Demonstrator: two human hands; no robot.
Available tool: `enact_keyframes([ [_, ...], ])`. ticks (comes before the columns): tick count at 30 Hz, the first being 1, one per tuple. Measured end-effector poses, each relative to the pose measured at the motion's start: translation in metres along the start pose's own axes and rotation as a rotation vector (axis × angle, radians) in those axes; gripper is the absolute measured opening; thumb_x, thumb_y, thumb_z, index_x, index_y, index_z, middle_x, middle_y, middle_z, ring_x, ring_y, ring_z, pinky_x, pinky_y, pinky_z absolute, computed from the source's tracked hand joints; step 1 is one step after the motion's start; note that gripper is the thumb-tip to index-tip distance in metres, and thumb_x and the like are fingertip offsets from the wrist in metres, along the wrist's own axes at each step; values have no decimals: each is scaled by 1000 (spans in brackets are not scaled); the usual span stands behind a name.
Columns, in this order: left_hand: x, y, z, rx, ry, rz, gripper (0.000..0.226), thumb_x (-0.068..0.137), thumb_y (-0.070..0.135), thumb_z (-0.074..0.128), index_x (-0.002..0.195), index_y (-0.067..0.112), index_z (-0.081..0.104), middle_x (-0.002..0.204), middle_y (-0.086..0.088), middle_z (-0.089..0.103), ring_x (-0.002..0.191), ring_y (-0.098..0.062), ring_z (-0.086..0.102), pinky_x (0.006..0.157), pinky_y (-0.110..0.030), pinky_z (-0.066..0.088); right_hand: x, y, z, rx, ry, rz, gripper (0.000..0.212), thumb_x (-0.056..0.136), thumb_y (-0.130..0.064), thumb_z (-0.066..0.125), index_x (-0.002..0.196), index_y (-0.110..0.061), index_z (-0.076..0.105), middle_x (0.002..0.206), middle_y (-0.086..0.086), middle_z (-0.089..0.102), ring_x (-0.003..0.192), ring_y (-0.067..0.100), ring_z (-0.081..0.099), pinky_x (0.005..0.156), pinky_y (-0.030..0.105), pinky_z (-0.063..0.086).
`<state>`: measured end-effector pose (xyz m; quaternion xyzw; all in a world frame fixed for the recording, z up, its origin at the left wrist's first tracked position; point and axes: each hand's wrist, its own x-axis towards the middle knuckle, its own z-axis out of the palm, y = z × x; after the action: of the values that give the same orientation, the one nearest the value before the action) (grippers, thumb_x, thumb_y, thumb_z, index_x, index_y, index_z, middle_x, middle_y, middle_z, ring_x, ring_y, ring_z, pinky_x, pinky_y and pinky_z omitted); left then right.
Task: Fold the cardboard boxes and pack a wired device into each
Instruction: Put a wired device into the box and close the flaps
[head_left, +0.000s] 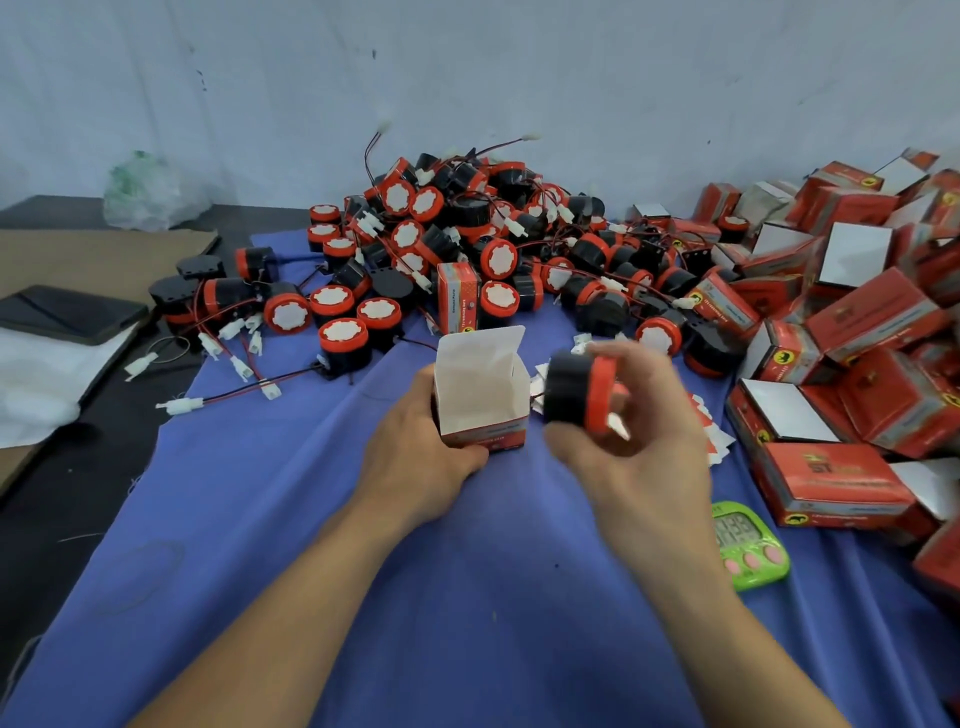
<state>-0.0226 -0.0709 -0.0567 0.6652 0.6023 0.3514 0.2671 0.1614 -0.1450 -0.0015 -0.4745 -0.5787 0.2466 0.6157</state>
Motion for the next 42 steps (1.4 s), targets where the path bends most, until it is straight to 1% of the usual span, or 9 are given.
enact_keyframes([
  [5,2,0,0,3,-28,23,75,71,26,84,132,48,46,99,31,62,93,-4,61,69,-20,49,32,-30,-16,40,125,-155,67,83,1,73,140,-28,52,126,-5,66,104,12,68,81,19,53],
  [10,3,2,0,-14,-74,0,76,64,29,80,127,52,44,103,27,65,96,-6,63,77,-36,59,42,-55,8,-53,68,-298,61,74,-18,81,121,-36,45,109,-8,68,95,21,70,81,31,56],
  [16,3,5,-2,-85,-107,-17,82,52,41,77,128,44,48,109,21,69,101,-12,64,82,-37,57,43,-54,34,355,34,-29,45,91,-9,73,130,-14,53,96,-1,75,80,13,70,75,27,55],
  [21,1,6,-3,-46,-114,-7,72,62,32,76,127,45,47,105,20,68,96,-12,64,74,-29,55,49,-59,20,69,151,-134,45,86,-13,79,125,-21,59,105,-4,74,96,16,71,87,40,56],
  [24,0,9,-4,-40,-126,-18,67,58,38,69,121,47,48,103,20,69,95,-11,64,78,-37,57,52,-69,13,-208,140,-286,55,77,-21,82,127,-28,61,111,-15,69,104,8,67,90,26,54],
  [29,2,7,-2,-40,-133,-18,65,56,37,71,116,50,50,100,20,70,95,-12,66,81,-45,59,48,-61,26,-674,-239,-323,55,74,-29,83,124,-32,61,107,-11,69,99,18,62,87,36,46],
  [33,3,7,1,-18,-151,44,71,62,53,63,131,46,47,107,31,62,104,7,58,89,-17,53,28,-29,46,-910,-327,-277,49,75,-18,77,116,-25,50,89,-5,65,79,27,54,70,34,25],
  [37,2,7,-1,18,-117,48,56,69,42,63,122,54,47,105,32,61,109,-8,63,92,-35,54,20,-7,55,-1014,-326,-318,33,84,-30,70,100,-25,41,93,-6,67,83,24,60,86,31,30],
  [42,0,9,-6,25,-140,38,54,67,36,76,110,53,48,104,27,67,97,-1,63,85,-39,57,21,5,52,-1057,-312,-359,21,86,-35,69,96,-19,59,77,-3,70,79,23,67,107,36,26],
])
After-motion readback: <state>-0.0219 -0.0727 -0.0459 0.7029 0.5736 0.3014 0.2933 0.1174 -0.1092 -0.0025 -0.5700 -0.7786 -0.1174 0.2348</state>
